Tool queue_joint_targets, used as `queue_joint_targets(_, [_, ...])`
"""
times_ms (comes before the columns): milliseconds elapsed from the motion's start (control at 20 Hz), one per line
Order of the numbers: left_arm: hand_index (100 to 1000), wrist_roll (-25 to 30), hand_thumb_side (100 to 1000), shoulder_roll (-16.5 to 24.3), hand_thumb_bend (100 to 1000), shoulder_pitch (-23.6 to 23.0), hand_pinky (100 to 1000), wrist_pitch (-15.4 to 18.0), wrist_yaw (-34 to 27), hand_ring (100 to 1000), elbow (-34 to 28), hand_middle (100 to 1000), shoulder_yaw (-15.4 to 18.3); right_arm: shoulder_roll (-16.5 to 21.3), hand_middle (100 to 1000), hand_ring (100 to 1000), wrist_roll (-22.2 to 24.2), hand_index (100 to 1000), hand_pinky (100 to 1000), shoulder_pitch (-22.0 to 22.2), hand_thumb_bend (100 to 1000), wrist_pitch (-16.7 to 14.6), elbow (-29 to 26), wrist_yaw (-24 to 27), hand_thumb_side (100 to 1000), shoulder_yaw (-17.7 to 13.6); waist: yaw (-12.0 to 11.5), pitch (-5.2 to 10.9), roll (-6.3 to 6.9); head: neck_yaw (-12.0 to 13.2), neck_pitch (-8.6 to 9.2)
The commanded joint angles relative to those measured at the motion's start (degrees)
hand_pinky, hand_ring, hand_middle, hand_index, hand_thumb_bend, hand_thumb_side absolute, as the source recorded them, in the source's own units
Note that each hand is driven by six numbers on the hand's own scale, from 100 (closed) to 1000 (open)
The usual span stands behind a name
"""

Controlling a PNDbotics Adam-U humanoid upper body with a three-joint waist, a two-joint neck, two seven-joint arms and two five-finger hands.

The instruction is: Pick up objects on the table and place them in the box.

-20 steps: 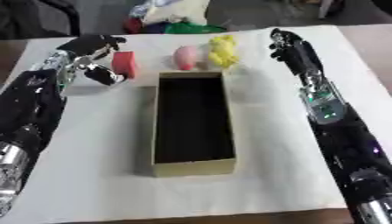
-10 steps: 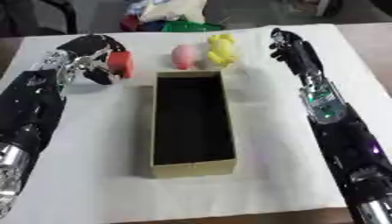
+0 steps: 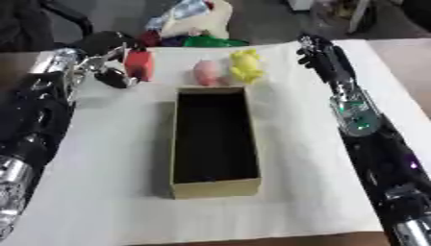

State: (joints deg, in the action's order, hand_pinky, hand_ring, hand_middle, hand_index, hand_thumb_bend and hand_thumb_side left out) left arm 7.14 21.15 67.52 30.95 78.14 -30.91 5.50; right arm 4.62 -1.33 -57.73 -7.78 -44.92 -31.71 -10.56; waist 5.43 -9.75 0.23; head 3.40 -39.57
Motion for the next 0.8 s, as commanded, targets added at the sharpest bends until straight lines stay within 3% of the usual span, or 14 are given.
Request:
queue_joint_targets(50, [825, 1.40, 270, 0.59, 100, 1.14, 570, 2.15, -1.62, 546, -2.35, 522, -0.83, 1.12, 652, 658, -0.20, 880, 715, -0.84, 100, 0.23, -0.52, -0.36, 982, -0.10, -0.07, 1.32, 0.04, 0.12, -0.31])
queue_joint_targets(200, [824, 2.19, 270, -2.00, 130, 0.68, 577, 8.69, -3.04, 552, -5.33, 530, -4.75, 0.86, 653, 658, -0.14, 881, 715, -0.81, 100, 0.30, -0.65, -0.53, 978, 0.04, -0.75, 2.94, -0.07, 0.09, -0.79])
queue_joint_targets(600, [825, 4.92, 301, -4.89, 137, -1.23, 583, 19.74, -7.41, 560, -9.41, 541, -12.21, 0.57, 654, 660, 0.03, 882, 716, -0.88, 100, 0.21, -0.56, -0.94, 976, 0.08, -1.15, 4.17, -0.54, -0.08, -1.14])
queue_joint_targets(800, [826, 6.25, 314, -5.49, 125, -2.31, 585, 20.94, -11.15, 561, -12.36, 542, -16.98, 0.62, 654, 660, 0.00, 882, 717, -0.94, 100, 0.24, -0.55, -0.94, 975, 0.03, -1.19, 4.43, -0.60, -0.26, -1.45])
